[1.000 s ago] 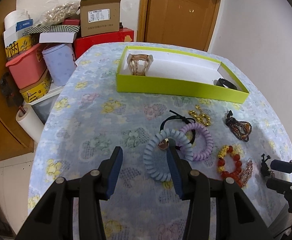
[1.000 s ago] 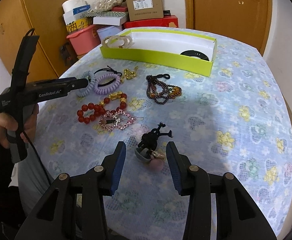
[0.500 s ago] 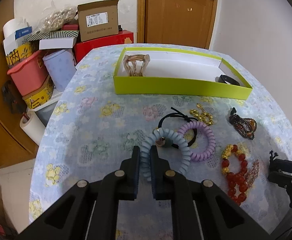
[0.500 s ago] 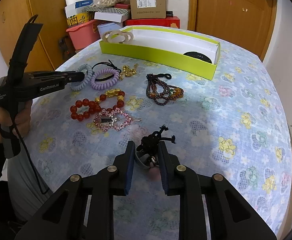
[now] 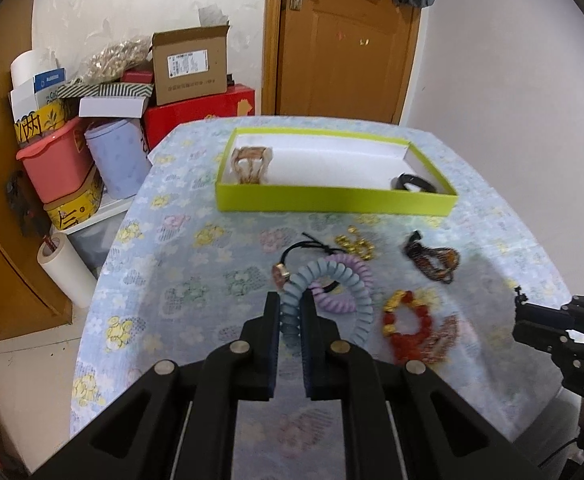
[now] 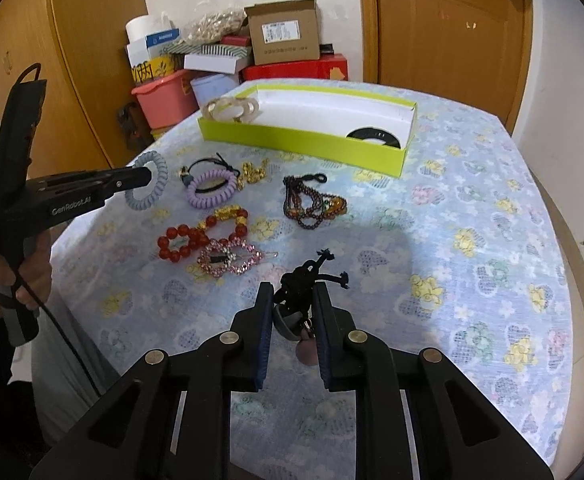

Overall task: Organize jewelry
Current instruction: 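Carry the charm and blue coil tie into the green box and release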

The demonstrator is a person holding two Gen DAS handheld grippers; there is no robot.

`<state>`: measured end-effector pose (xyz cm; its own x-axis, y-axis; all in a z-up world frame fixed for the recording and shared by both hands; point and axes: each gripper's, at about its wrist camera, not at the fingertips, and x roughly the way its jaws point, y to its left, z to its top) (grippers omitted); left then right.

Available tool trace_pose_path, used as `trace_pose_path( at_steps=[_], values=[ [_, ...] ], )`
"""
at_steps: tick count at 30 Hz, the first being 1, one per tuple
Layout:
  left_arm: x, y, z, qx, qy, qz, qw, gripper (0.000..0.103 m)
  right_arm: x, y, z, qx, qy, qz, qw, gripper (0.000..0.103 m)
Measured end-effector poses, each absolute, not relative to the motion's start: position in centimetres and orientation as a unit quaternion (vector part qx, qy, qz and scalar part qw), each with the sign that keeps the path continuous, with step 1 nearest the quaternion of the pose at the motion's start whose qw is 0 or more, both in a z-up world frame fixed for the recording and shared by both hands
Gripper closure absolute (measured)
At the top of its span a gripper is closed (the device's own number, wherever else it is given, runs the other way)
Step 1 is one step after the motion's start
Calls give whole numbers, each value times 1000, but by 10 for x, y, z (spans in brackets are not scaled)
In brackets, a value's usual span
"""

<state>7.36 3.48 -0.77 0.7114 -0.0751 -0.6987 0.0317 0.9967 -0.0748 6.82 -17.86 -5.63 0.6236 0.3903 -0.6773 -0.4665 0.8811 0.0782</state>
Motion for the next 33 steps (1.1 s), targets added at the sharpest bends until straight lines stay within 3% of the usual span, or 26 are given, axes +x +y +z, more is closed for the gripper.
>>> trace_pose_path(
  at_steps=[14,33],
  values=[
    [95,24,10,-34,373,-45,926,93,82,-190,-33,-42,339,232,911,83],
    [225,38,30,-23,381,-44,923,93,206,-178,0,-51,314,237,918,83]
  ],
)
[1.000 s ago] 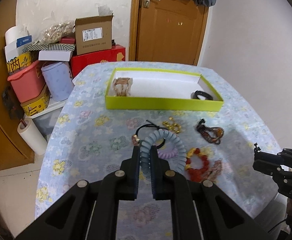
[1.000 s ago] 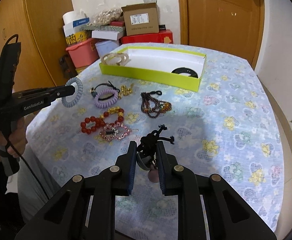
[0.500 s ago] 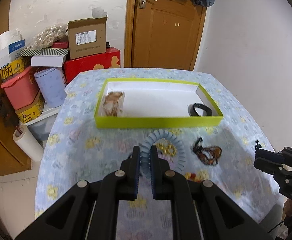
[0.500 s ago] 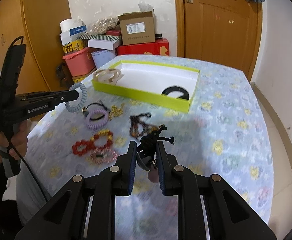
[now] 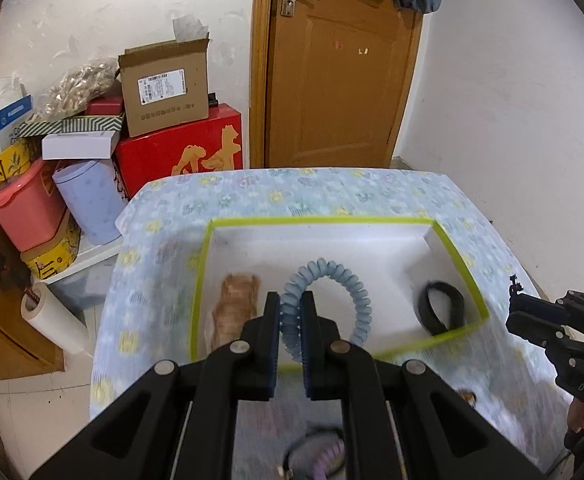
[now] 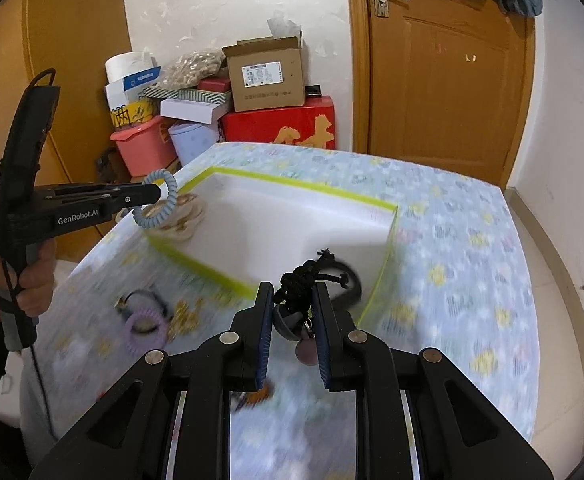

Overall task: Organize jewelry
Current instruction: 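Carry the charm and blue coil tie into the green box and release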

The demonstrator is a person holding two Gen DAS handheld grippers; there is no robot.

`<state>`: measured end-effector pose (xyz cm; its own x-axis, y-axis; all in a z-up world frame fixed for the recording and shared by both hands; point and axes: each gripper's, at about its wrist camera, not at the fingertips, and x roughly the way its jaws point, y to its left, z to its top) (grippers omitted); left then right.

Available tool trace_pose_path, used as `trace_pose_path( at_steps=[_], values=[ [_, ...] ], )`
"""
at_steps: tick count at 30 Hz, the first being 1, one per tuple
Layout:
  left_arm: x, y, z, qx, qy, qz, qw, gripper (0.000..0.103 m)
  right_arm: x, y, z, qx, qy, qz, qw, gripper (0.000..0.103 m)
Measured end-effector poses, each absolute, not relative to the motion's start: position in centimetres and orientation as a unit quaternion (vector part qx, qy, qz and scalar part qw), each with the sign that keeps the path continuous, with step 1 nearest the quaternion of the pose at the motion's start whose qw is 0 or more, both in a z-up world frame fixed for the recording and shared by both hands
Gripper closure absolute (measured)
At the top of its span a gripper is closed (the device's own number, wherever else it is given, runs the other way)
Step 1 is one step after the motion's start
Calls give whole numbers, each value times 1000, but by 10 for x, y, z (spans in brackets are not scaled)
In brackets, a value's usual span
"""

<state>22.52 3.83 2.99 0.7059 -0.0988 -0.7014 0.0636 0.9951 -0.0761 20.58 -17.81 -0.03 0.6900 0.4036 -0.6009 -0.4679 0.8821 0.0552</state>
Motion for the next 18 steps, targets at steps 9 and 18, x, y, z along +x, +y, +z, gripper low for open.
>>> trace_pose_path(
  at_steps=[9,18],
  values=[
    [286,31,12,-6,410,-36,911,93,280,-168,-12,-59,340,229,910,83],
    [318,23,-11,0,440,-35,897,93,331,-162,-35,-67,376,215,899,83]
  ],
)
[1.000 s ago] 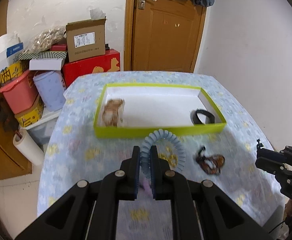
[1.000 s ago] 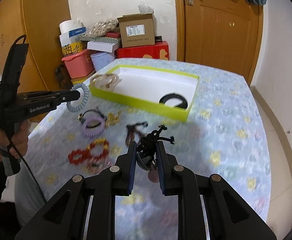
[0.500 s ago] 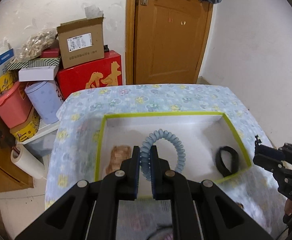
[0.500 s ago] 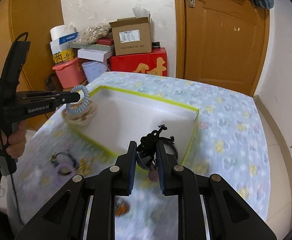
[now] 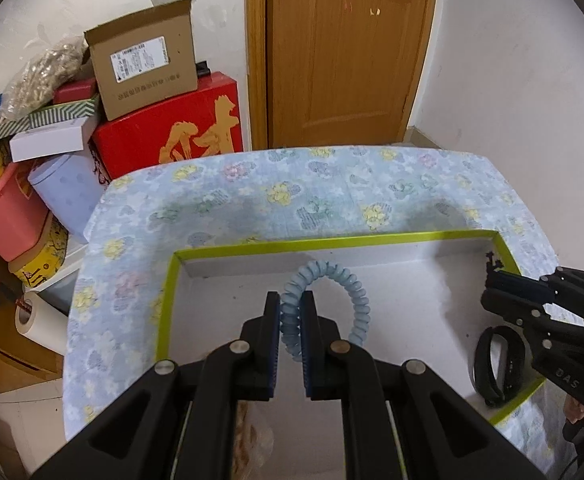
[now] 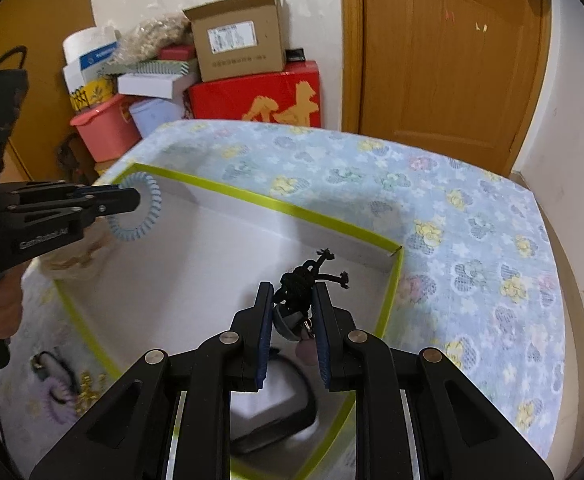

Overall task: Organize jewelry
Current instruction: 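Carry the charm and blue coil tie into the green box and release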

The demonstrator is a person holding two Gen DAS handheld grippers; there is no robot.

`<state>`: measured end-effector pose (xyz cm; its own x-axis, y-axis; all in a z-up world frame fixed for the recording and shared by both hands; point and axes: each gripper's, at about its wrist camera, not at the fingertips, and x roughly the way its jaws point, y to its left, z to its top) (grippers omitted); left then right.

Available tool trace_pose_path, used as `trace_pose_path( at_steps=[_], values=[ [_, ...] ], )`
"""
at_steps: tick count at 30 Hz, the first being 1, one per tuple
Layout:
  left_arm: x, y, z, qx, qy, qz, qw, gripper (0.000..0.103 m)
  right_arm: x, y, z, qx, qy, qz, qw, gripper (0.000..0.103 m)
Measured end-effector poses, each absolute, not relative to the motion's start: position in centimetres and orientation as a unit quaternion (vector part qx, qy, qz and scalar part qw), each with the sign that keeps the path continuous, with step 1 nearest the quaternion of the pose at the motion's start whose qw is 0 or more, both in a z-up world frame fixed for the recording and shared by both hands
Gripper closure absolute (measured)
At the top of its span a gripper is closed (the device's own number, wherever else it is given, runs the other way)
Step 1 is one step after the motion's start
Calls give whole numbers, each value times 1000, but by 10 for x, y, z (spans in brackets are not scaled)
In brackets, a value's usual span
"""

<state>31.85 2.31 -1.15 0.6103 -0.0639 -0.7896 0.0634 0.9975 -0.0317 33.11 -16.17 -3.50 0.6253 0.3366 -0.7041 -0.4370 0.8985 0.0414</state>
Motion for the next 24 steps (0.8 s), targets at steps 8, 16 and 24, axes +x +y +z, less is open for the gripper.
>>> trace_pose_path(
  at_steps=[8,16,24],
  values=[
    [332,14,-25,11,456,-36,889,93,348,-164,-44,-56,392,203,895,82],
    [333,7,-27,39,454,-24,890,90,344,-165,-41,-52,391,203,896,62],
    [326,6,-20,38,445,-26,894,75,326,-166,-31,-48,379,210,900,61]
  ],
)
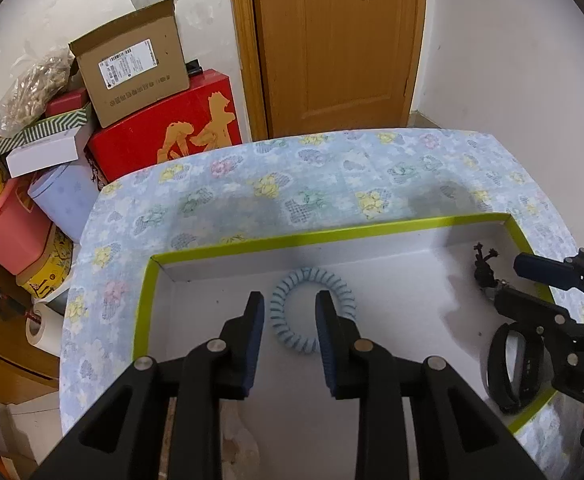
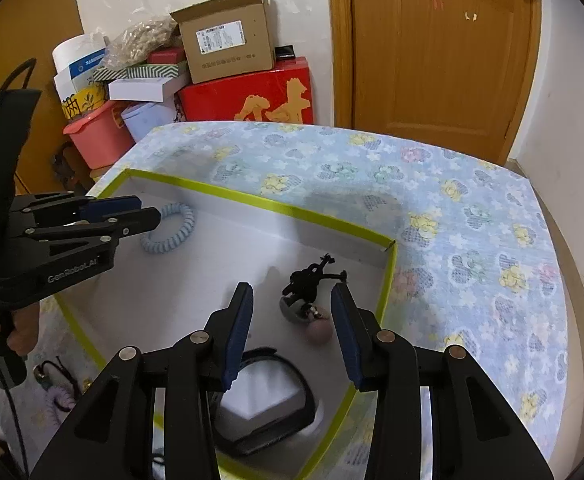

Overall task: Organize jewelry
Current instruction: 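Carry the charm and blue coil tie into the green box and release, then withdraw both tools from the box back over the table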

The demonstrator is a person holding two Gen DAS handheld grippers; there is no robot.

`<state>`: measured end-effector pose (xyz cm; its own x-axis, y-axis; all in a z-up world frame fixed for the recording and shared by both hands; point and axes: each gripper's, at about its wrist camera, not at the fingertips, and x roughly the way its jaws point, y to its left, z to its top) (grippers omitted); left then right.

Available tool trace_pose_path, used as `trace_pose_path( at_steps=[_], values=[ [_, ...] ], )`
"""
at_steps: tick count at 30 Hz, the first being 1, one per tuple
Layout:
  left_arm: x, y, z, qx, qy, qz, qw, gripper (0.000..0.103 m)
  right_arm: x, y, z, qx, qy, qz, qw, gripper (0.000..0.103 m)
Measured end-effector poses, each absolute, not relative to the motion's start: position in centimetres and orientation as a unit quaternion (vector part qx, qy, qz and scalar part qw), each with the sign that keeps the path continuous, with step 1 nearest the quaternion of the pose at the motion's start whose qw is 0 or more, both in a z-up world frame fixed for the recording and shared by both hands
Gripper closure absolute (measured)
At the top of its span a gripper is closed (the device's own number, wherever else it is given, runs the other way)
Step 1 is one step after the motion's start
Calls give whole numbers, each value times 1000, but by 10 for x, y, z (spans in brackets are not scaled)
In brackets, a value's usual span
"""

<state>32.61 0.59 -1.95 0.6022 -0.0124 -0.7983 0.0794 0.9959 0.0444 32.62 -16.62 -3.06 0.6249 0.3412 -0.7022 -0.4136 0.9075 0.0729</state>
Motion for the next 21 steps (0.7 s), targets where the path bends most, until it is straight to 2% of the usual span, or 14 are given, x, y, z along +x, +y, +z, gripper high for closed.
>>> trace_pose_path(
  at_steps=[8,21],
  values=[
    [286,6,5,17,419,-36,907,75,285,-177,-12,-39,357,212,909,61],
    [179,7,28,-6,384,-54,922,75,182,-193,-2,-31,332,196,922,61]
  ],
)
